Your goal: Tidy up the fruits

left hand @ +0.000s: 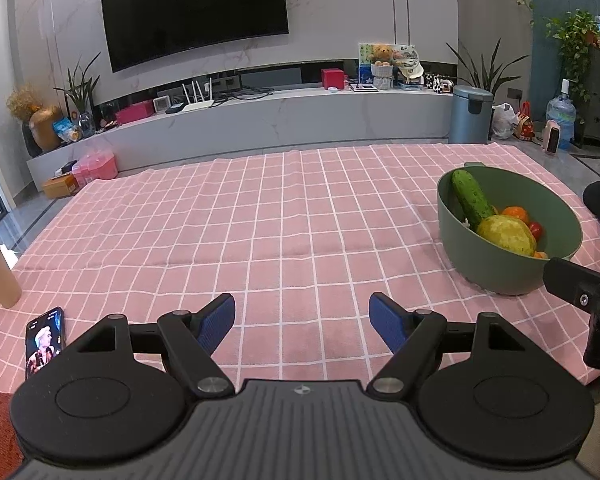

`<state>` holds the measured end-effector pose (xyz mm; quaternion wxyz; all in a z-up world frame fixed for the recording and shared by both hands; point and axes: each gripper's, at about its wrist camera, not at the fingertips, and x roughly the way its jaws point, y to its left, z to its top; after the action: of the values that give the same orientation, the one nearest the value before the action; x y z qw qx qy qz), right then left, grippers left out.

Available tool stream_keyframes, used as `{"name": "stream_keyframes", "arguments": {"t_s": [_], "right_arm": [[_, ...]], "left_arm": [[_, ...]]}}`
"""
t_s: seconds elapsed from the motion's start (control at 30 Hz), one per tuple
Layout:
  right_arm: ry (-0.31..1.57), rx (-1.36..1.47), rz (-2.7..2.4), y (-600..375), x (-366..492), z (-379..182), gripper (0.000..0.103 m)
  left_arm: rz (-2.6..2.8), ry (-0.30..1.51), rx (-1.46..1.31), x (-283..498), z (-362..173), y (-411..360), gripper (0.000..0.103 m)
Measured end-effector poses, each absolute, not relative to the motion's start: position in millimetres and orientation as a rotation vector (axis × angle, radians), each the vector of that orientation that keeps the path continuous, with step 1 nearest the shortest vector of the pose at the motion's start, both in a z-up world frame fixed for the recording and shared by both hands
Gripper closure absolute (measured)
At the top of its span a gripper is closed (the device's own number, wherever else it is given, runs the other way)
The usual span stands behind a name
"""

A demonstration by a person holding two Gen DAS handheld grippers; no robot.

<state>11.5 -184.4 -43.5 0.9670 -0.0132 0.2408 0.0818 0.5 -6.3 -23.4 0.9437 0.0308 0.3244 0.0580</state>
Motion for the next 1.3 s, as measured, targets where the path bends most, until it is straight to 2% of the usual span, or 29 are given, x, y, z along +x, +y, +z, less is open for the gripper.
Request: {"name": "stream_keyframes", "arguments": {"t_s": [1.3], "right_arm": [[0.486, -0.037, 0.179, -178.8, 11.9, -43.8, 0.005]], "left_arm": [[0.124, 0.664, 0.055, 0.8, -19.3, -3.3, 0.013]]}}
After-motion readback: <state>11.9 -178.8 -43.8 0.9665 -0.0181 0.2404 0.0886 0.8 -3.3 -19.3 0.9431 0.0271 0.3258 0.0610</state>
